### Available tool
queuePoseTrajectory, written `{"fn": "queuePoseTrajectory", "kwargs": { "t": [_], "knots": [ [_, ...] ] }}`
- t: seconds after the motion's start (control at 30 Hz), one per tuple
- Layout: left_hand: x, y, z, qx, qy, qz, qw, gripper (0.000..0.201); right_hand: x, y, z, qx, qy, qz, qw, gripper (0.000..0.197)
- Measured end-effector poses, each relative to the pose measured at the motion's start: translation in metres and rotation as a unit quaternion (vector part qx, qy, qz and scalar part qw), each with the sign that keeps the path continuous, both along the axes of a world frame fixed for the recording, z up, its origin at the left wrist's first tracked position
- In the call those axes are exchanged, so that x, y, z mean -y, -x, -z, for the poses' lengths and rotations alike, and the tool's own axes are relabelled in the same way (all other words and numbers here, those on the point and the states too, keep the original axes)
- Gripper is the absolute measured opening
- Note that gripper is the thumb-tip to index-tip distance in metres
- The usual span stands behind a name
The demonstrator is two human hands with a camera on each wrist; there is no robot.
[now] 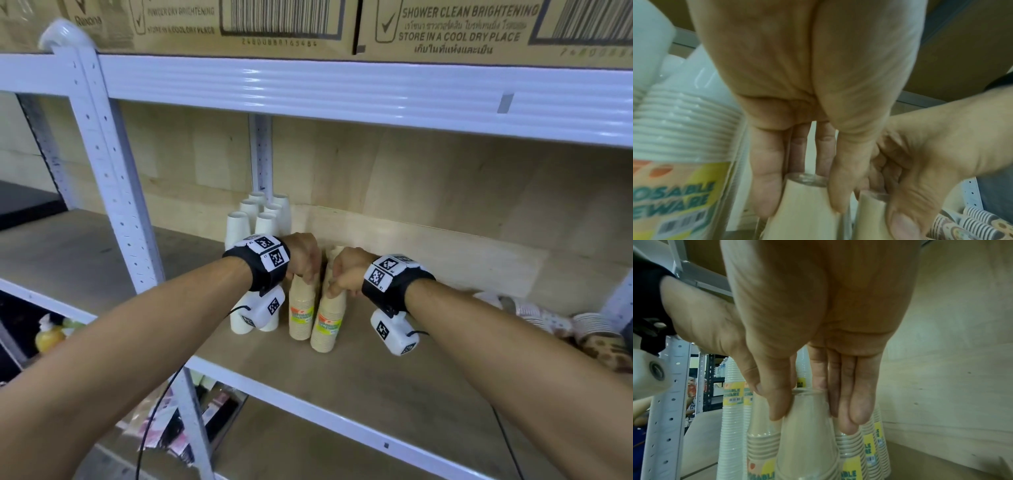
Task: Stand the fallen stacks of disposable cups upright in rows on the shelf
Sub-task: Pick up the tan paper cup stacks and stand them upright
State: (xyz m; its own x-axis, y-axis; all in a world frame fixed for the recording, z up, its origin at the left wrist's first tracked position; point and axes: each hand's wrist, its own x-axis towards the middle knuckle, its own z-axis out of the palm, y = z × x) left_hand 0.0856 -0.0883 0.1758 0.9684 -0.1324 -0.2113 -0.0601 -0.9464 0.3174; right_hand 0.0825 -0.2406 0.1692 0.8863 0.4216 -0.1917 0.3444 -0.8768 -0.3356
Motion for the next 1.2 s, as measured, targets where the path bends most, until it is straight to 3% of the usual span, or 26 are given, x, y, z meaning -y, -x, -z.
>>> {"fn": "queuePoseTrajectory", "kwargs": {
  "t": [0.13, 0.37, 0.63, 0.73, 0.8, 0.93, 1.2],
  "knots": [
    [-0.004, 0.001, 0.009, 0.000, 0.000, 0.000, 1.000, 0.024, -0.001, 0.000, 0.005, 0.006, -0.017, -0.013, 1.000, 0.025],
    [-0.005, -0.003, 0.018, -0.006, 0.012, 0.005, 1.000, 0.023, 0.000, -0.001, 0.009, 0.021, -0.051, -0.021, 0.998, 0.025],
    [0.001, -0.009, -0.001, 0.009, -0.021, 0.002, 1.000, 0.035, 0.000, -0.005, 0.012, 0.043, -0.030, -0.017, 0.998, 0.040],
    [0.006, -0.015, -0.013, 0.037, -0.014, 0.009, 0.999, 0.028, 0.008, -0.007, 0.008, 0.051, -0.034, -0.006, 0.998, 0.048],
    [0.013, -0.022, -0.019, 0.058, 0.001, 0.012, 0.998, 0.025, 0.018, -0.009, 0.002, 0.069, -0.027, 0.014, 0.997, 0.050],
    [0.037, -0.036, -0.031, 0.089, 0.012, 0.038, 0.995, 0.027, 0.052, -0.017, -0.011, 0.105, -0.010, 0.063, 0.992, 0.036],
    [0.117, -0.058, -0.026, 0.095, 0.039, 0.117, 0.988, 0.033, 0.138, -0.028, -0.006, 0.090, 0.017, 0.156, 0.984, 0.035]
  ]
}}
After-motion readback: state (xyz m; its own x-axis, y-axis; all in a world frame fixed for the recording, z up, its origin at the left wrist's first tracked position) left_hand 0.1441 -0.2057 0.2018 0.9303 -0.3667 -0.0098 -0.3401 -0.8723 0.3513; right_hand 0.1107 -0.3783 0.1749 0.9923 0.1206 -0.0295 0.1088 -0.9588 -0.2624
